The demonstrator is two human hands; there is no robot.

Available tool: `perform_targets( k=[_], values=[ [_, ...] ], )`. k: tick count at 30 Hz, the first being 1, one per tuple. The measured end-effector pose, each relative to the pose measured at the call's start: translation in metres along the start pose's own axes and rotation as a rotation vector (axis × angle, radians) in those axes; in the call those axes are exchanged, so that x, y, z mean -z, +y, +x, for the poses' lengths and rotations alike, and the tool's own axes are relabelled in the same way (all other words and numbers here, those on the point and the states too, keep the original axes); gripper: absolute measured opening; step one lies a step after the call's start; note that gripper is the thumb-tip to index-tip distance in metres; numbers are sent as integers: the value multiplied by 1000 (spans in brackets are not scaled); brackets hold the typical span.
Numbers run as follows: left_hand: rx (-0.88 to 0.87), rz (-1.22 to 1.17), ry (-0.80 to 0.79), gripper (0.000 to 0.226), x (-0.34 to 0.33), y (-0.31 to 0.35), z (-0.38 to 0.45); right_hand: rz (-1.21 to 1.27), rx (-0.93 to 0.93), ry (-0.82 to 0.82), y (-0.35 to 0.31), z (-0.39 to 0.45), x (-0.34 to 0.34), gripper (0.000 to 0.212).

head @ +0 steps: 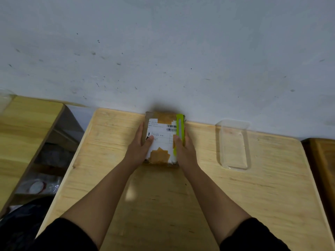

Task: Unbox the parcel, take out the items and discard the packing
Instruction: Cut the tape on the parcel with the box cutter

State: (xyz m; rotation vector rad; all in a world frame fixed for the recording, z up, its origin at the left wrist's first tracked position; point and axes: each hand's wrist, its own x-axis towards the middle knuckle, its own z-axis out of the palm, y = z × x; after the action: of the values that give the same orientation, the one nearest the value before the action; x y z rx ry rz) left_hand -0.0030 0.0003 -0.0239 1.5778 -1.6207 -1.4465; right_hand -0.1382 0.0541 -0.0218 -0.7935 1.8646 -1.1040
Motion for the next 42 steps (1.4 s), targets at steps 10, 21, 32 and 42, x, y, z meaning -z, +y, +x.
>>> perform_targets(
  k=[10,21,32,42],
  values=[
    [-5,14,-25,64,20,-49,-114,-8,-49,1,31,-122,-11,50],
    [-111,176,-40,65,37,-72,-157,-111,7,232,45,-197,0,33],
    [-200,255,31,64,23,-62,-148,158,-68,-310,11,-160,40,48],
    [-214,312,41,64,24,-58,-151,-629,327,-224,-16,-96,61,24]
  ],
)
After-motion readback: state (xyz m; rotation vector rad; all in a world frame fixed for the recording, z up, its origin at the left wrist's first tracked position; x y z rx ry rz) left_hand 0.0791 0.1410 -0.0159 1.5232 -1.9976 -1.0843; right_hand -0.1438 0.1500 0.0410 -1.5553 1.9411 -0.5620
